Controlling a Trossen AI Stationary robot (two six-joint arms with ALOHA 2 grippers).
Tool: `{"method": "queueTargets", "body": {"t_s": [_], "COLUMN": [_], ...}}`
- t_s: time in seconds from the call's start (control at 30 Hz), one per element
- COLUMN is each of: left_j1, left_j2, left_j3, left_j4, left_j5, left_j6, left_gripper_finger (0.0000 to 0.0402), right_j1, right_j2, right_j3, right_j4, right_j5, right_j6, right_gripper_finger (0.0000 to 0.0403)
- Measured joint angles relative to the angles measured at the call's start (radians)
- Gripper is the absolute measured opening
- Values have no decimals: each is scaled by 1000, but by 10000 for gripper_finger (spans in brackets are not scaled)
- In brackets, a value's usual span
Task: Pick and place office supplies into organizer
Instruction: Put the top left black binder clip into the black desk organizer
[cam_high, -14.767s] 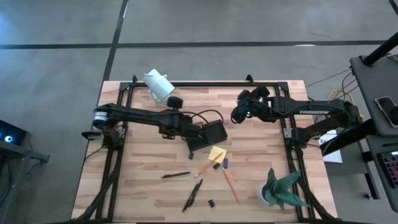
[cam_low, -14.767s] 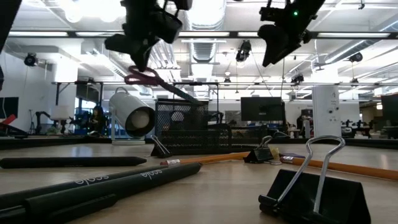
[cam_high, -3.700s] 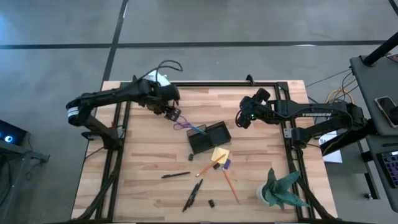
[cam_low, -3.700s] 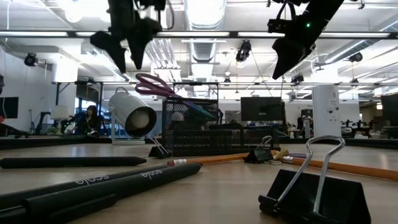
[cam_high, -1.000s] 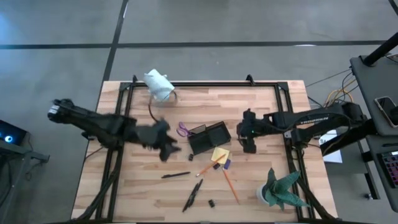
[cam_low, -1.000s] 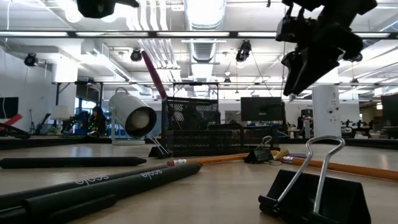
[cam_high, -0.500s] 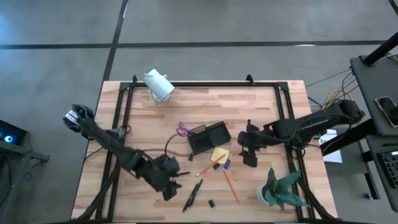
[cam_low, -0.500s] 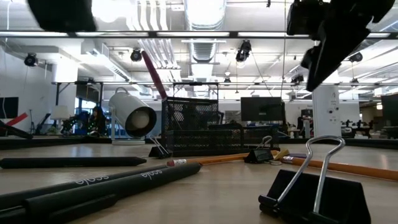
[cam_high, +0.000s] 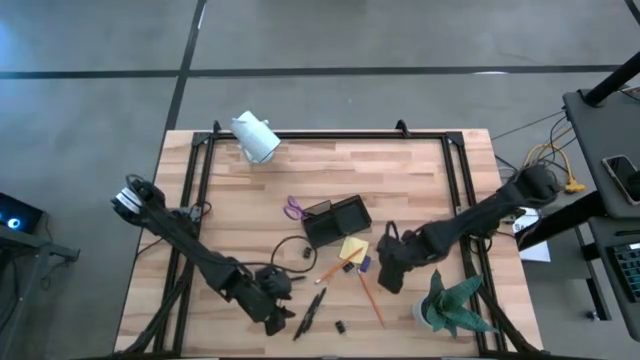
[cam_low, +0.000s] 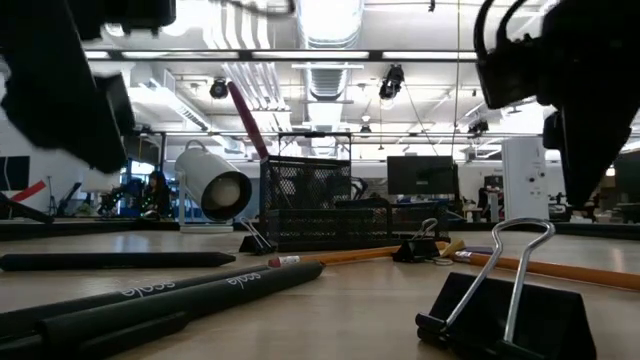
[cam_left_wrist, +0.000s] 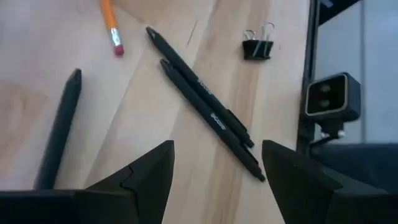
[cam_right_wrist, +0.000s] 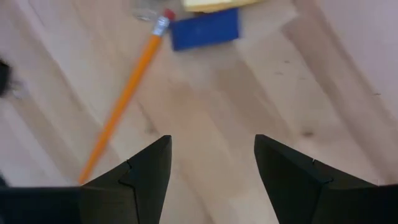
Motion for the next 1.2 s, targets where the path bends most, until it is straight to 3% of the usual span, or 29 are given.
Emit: {"method": "queueTargets", "body": {"t_s": [0.13,0.27,0.37,0.57,0.83,1.2], "left_j1": [5,5,18,194,346,507], "left_j2": [26,15,-29,-81,-95,-100], "left_j3": [-21,-18,-6,-15,-29,-71], "left_j4": [-19,-119,-185,-175,-194,-200], "left_j5": [-10,-46,-146,-157,-142,-265], "left_j6": [-43,77,109,83,9,96], "left_gripper_finger": [226,226,226,226,226,226], "right_j1": [27,43,45,-4,-124,-212], "right_j2": [72,145,190,206,204,199], "right_j3": [80,168,219,251,233,252], "right_j4": [11,11,4,-5,92,114], "right_j5": [35,108,131,122,132,201], "right_j6": [6,-151,-289,-468,-498,-479], "right_gripper_finger": [221,221,221,221,221,221]}}
